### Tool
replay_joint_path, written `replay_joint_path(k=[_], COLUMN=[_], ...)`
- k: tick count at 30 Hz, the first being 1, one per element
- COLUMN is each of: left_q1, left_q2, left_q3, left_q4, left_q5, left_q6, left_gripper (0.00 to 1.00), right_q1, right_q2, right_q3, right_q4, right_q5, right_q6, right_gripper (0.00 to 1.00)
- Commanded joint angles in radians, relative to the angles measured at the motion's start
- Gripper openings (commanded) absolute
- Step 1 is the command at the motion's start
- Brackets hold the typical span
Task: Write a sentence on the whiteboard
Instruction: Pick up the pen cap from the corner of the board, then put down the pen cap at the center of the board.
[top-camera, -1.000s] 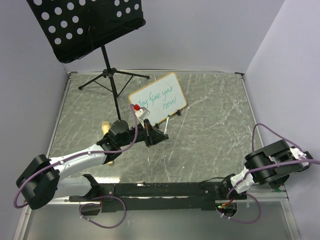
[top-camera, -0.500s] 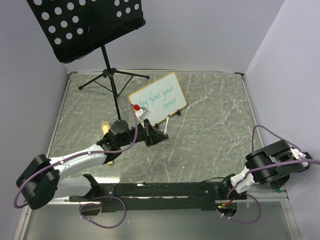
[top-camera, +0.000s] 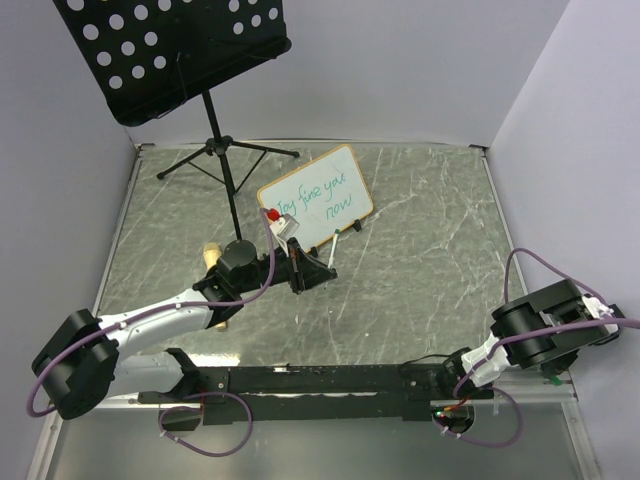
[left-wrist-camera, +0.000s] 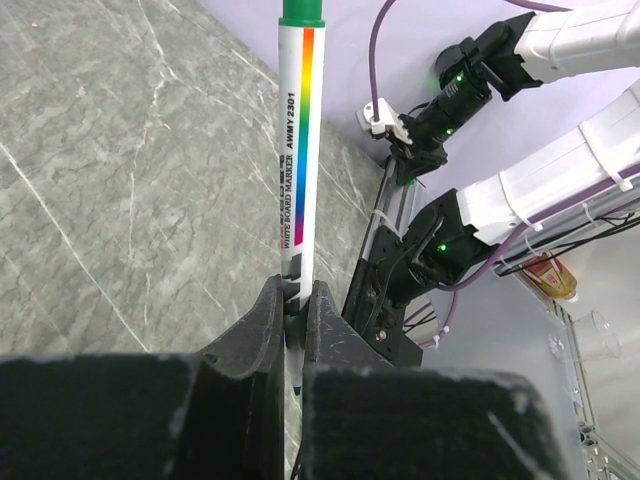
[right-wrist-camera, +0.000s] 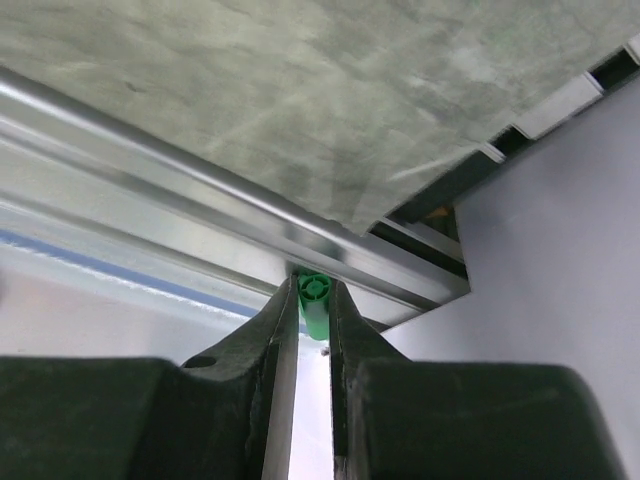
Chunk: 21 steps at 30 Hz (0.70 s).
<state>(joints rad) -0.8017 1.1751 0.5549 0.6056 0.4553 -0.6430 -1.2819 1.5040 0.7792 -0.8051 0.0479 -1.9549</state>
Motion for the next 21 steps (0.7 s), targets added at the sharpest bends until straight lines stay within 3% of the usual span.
replay_joint_path(k=[1,6,11,14,17,18,21], left_q1=[0.006,0.019,0.039,0.044,0.044,0.044,0.030], left_q2=[-0.022,-0.006,0.008,0.021,0.064,0.098,0.185], left_q3=[0.013,0.007,-0.041,-0.117,-0.226,-0.251,-0.320], left_q4=[0.066,0.140,0.250,0.365,0.583,0.691,0.799], left_q5=[0.006,0.010,-0.036,-0.088,-0.185,-0.243,-0.329], left_q6=[-0.029,-0.089,-0.214,-0.352,-0.522,-0.599,-0.729], left_gripper=[0.01,0.01,0.01,0.01,0.01,0.01,0.01], right_q1=[0.016,0.124,0.370,0.547,0.736,0.778,0.923], right_q2=[-0.065,-0.135,-0.211,-0.275,-0.326,-0.336,-0.334], right_q3=[0.063,0.075,0.072,0.098,0.121,0.126,0.127], right_q4=[-0.178,-0.298,-0.353,-0.361,-0.309,-0.292,-0.204], right_q5=[-0.112,-0.247,-0.436,-0.639,-0.819,-0.853,-0.976], right_q6=[0.004,0.091,0.269,0.459,0.693,0.803,0.994], right_gripper=[0.03,0.00,0.00,0.00,0.00,0.00,0.00])
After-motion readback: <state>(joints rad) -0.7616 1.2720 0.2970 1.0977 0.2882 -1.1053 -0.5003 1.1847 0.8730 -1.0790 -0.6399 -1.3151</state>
